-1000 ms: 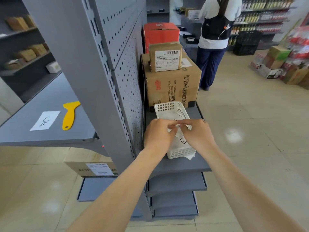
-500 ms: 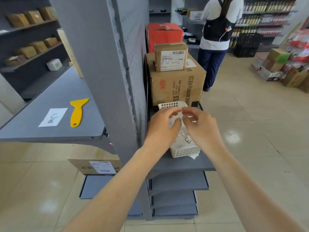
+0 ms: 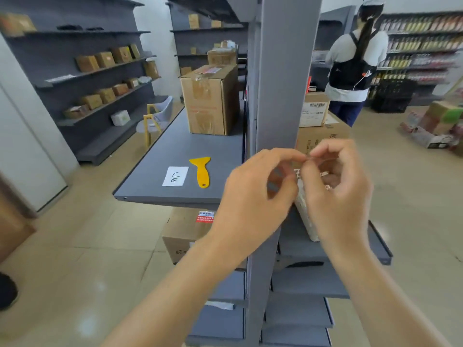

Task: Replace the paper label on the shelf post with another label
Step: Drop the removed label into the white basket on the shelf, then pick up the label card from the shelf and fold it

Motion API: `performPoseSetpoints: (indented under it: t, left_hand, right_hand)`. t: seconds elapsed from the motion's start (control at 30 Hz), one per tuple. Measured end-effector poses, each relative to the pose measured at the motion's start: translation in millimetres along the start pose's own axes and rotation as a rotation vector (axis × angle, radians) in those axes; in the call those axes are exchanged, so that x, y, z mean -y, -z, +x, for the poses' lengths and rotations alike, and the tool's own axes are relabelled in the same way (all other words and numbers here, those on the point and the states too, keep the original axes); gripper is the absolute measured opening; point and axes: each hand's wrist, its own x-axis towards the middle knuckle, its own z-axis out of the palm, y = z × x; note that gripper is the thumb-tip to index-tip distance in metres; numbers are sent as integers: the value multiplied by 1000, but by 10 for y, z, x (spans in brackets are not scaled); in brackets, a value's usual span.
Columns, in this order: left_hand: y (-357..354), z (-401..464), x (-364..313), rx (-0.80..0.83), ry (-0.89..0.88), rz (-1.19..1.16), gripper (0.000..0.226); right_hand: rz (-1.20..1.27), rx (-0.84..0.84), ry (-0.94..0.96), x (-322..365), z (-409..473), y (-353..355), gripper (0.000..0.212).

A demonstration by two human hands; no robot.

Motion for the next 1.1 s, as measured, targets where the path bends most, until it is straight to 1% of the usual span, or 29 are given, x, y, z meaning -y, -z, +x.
performPoseSetpoints:
  t: [0.07, 0.13, 0.23, 0.33, 0.4, 0.43, 0.5, 0.53, 0.63, 0.7, 0.83, 0.97, 1.1]
  left_hand:
    - [334, -37, 80, -73, 28, 33, 32]
    - [655, -71, 199, -126, 88, 73, 34]
    - [1117, -71, 409, -186, 166, 170, 34]
    - [1502, -17, 672, -241, 233, 258, 32]
    - [1602, 20, 884, -212, 303, 301, 28]
    - [1620, 18, 1000, -185, 357, 297, 26]
    - [1607, -27, 1243, -154, 442, 274, 25]
    - [1596, -54, 1361, -153, 469, 279, 26]
    - [1567, -137, 1599, -106, 554, 420, 31]
    - [1560, -181, 1669, -64, 553, 518, 32]
    - [1525, -162, 1723, -55, 528, 591, 32]
    - [1453, -61, 1792, 1, 527, 756, 36]
    - [1436, -5, 1798, 65, 551, 811, 53]
  right_hand:
    - [-7, 49, 102, 164, -118, -239, 17]
    - [-6, 102, 146, 248, -194, -480, 15]
    - [5, 185, 131, 387, -212, -836, 14]
    - [-54, 343, 44, 421, -141, -1217, 18]
    - [-143, 449, -23, 329, -74, -1435, 24]
    - [-200, 507, -38, 278, -58, -1547, 31]
    - [-357, 658, -33, 179, -80, -1736, 45]
    - [-439, 731, -25, 137, -113, -1815, 49]
    - [-618, 861, 28, 28, -219, -1934, 46]
    - [-671, 898, 17, -13, -259, -1935, 46]
    - [-725, 938, 38, -60, -311, -1904, 53]
    - [-717, 907, 97, -83, -314, -1869, 45]
    - [-643, 877, 135, -101, -307, -1821, 37]
